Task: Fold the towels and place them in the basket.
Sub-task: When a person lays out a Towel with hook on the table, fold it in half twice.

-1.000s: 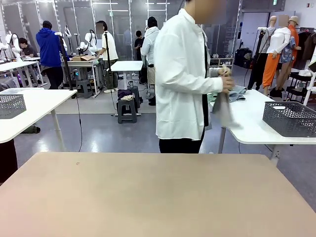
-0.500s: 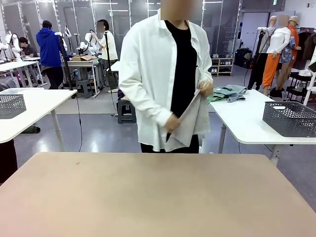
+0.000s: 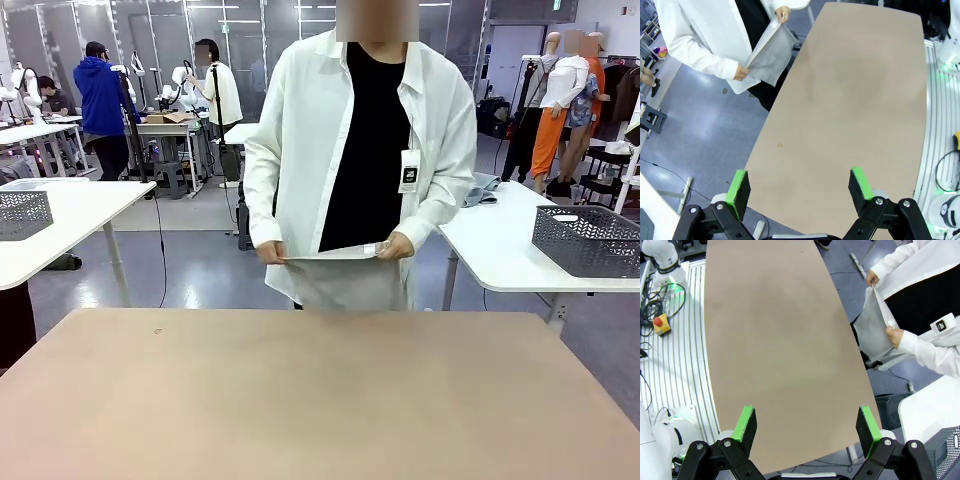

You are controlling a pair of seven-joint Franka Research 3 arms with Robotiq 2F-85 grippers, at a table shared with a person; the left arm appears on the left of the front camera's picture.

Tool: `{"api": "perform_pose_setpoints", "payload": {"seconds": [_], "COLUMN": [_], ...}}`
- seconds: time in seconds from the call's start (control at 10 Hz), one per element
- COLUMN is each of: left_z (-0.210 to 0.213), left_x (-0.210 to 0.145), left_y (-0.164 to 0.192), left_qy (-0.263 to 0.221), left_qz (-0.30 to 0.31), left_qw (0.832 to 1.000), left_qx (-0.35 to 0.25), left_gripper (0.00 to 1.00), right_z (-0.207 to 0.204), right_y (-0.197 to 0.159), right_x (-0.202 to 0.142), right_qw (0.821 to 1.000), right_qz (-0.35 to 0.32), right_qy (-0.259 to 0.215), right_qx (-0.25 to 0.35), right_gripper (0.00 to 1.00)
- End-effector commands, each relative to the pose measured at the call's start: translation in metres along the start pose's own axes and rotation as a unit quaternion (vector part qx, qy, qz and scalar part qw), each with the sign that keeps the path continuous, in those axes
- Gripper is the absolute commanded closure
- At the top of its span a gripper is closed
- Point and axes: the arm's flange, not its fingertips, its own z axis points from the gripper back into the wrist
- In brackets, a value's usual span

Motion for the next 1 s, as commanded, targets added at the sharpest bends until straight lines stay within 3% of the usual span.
{"api": "perform_pose_setpoints", "payload": {"seconds": [0.0,0.9], "left_z": [-0.0005,-0.0005], "left_x": [-0.0006,-0.0006], "left_y": [0.0002,0.0002], "left_qy": [-0.01,-0.01], "left_qz": [-0.007,-0.007], "left_qw": [1.0,1.0], "left_qx": [-0.004,-0.004], "left_gripper": [0.0,0.0], "right_z": [-0.0008,-0.0008], "right_y": [-0.0004,-0.0004], "right_x": [-0.0008,-0.0008], "right_qw": [1.0,1.0], "right_qz": [0.009,0.009], "right_qy": [-0.006,-0.006], "right_qx": [0.004,0.004], "right_gripper": [0.0,0.0]}}
